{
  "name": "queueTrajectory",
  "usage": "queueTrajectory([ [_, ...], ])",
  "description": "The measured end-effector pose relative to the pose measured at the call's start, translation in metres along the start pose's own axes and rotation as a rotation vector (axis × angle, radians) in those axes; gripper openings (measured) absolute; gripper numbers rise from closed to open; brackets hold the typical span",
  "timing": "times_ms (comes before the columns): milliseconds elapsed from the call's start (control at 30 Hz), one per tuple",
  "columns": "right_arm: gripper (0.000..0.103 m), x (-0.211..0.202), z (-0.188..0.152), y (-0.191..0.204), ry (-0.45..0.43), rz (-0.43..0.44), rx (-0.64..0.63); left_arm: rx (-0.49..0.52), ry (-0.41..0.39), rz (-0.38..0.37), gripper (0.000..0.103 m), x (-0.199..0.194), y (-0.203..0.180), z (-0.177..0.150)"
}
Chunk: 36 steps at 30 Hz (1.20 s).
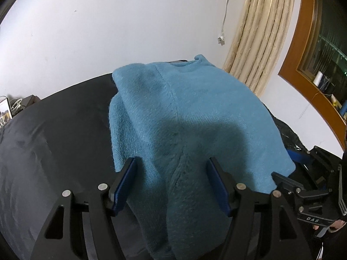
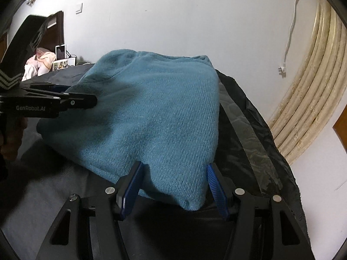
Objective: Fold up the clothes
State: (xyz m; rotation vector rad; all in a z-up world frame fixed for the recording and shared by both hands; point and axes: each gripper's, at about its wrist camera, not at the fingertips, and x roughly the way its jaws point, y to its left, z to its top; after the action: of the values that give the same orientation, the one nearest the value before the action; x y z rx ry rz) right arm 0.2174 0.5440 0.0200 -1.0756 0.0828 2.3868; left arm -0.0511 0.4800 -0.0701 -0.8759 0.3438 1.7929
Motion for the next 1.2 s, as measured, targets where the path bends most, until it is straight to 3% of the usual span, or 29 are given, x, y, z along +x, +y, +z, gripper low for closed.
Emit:
queueTrajectory([
  [133,0.062,0.000,0.006,-0.002,0.025,0.005,0.023,-0.008,0.003,0.012,0.071,-0.003,0.000,0.002],
  [233,0.063,-0.010,0.013,-0.003,-0.005,0.031,0.077,-0.019,0.006,0.016,0.074,-0.009,-0.004,0.003],
  [333,0.075,-0.020,0.019,0.008,-0.047,0.059,0.076,-0.018,-0.001,0.027,0.080,-0.019,-0.008,0.001],
  [467,0.076,-0.019,0.024,0.029,-0.067,0.038,0.021,0.010,0.005,0.058,0.080,-0.026,-0.014,-0.006],
  [633,0.076,-0.003,0.021,0.039,-0.015,0.043,0.012,0.044,0.027,0.104,0.080,-0.021,-0.016,-0.014],
  [1200,0.078,0.007,0.009,0.041,0.013,0.029,0.016,0.008,0.022,0.110,0.084,-0.012,-0.009,-0.028],
])
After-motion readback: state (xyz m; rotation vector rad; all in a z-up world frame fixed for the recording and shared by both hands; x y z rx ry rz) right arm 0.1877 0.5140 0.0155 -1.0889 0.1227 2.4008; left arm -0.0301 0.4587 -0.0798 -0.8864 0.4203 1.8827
